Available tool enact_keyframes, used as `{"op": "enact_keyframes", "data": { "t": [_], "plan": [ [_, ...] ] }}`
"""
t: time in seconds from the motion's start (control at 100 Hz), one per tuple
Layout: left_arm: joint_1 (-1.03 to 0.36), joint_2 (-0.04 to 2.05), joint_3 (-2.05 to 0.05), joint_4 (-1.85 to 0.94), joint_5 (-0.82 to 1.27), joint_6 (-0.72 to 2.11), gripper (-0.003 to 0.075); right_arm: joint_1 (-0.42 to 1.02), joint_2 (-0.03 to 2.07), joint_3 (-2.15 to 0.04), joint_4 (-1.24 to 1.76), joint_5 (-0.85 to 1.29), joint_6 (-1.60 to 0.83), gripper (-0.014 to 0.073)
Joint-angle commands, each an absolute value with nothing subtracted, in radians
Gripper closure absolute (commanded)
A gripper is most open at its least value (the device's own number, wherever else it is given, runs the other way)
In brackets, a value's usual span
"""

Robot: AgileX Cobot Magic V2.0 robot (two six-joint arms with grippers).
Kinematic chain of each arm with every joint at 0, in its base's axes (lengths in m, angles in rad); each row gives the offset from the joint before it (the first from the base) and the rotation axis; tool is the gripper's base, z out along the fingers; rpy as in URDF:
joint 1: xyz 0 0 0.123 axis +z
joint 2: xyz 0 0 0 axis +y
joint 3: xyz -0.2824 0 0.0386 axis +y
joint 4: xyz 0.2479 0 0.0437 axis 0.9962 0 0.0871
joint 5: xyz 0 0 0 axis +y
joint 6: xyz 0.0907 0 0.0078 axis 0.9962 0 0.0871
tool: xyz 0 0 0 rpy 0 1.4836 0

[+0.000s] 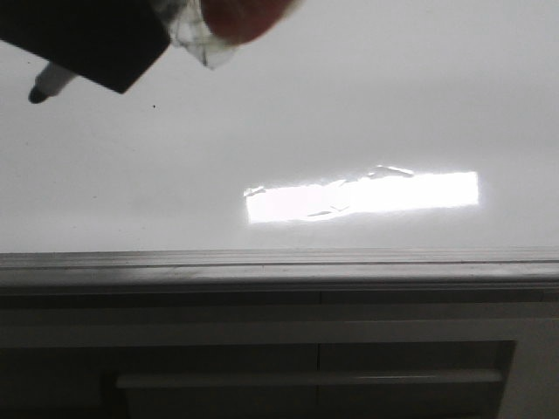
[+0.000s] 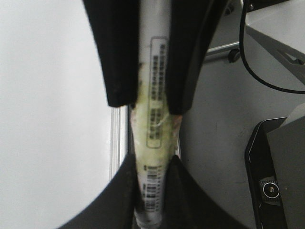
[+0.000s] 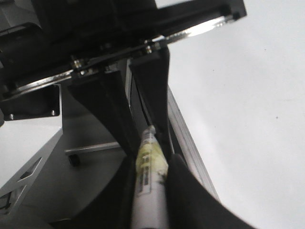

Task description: Write number 0 on whiteboard

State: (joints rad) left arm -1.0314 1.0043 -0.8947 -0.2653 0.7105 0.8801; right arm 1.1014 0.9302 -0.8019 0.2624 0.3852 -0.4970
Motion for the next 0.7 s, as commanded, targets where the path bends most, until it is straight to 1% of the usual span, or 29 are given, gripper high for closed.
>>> {"op": "enact_keyframes", "data": {
  "t": [0.0,0.03,0.07,0.12,0.17,0.18,0.19,0.22,0.24,0.3,0.31,0.32,0.36,0.39,0.45,0.49,0.59,0.69],
  "plan": [
    [-1.039,0.989,-0.924,-0.279,0.627,0.896,0.0739,1.102,0.924,-0.839,0.29,0.314,-0.493,0.0633],
    [-1.037,0.989,-0.924,-0.281,0.626,0.891,0.0738,1.102,0.924,-0.839,0.29,0.315,-0.493,0.065],
    [-1.037,0.989,-0.924,-0.288,0.619,0.891,0.0731,1.102,0.924,-0.839,0.29,0.315,-0.493,0.0652],
    [-1.037,0.989,-0.924,-0.304,0.603,0.891,0.0694,1.102,0.924,-0.839,0.29,0.315,-0.493,0.0651],
    [-1.037,0.982,-0.924,-0.316,0.582,0.879,0.0622,1.096,0.924,-0.839,0.284,0.317,-0.493,0.0651],
    [-1.037,0.978,-0.924,-0.318,0.572,0.869,0.0584,1.096,0.924,-0.839,0.284,0.32,-0.493,0.0651],
    [-1.037,0.978,-0.924,-0.318,0.572,0.869,0.0584,1.093,0.924,-0.839,0.28,0.324,-0.493,0.0651],
    [-1.037,0.973,-0.924,-0.318,0.554,0.832,0.0512,1.087,0.922,-0.839,0.268,0.338,-0.493,0.0651],
    [-1.037,0.965,-0.924,-0.318,0.549,0.805,0.0481,1.083,0.922,-0.839,0.263,0.346,-0.493,0.0651],
    [-1.037,0.935,-0.924,-0.32,0.517,0.715,0.0335,1.052,0.898,-0.837,0.248,0.407,-0.493,0.064],
    [-1.037,0.932,-0.924,-0.32,0.517,0.707,0.0335,1.043,0.895,-0.837,0.245,0.413,-0.493,0.0638],
    [-1.037,0.928,-0.924,-0.32,0.511,0.699,0.031,1.038,0.89,-0.837,0.246,0.419,-0.493,0.0638],
    [-1.037,0.903,-0.924,-0.32,0.502,0.657,0.0254,1.006,0.867,-0.829,0.244,0.453,-0.491,0.0638],
    [-1.037,0.882,-0.924,-0.32,0.498,0.642,0.0235,0.983,0.848,-0.821,0.244,0.462,-0.491,0.0638],
    [-1.037,0.829,-0.924,-0.32,0.498,0.608,0.0244,0.927,0.801,-0.792,0.242,0.459,-0.491,0.0638],
    [-1.037,0.797,-0.924,-0.318,0.498,0.583,0.0268,0.895,0.761,-0.772,0.242,0.446,-0.491,0.0638],
    [-1.03,0.705,-0.911,-0.266,0.492,0.456,0.0353,0.801,0.667,-0.707,0.234,0.412,-0.491,0.0638],
    [-1.005,0.6,-0.846,-0.154,0.458,0.315,0.0456,0.734,0.584,-0.639,0.228,0.353,-0.491,0.0638]
  ]
}}
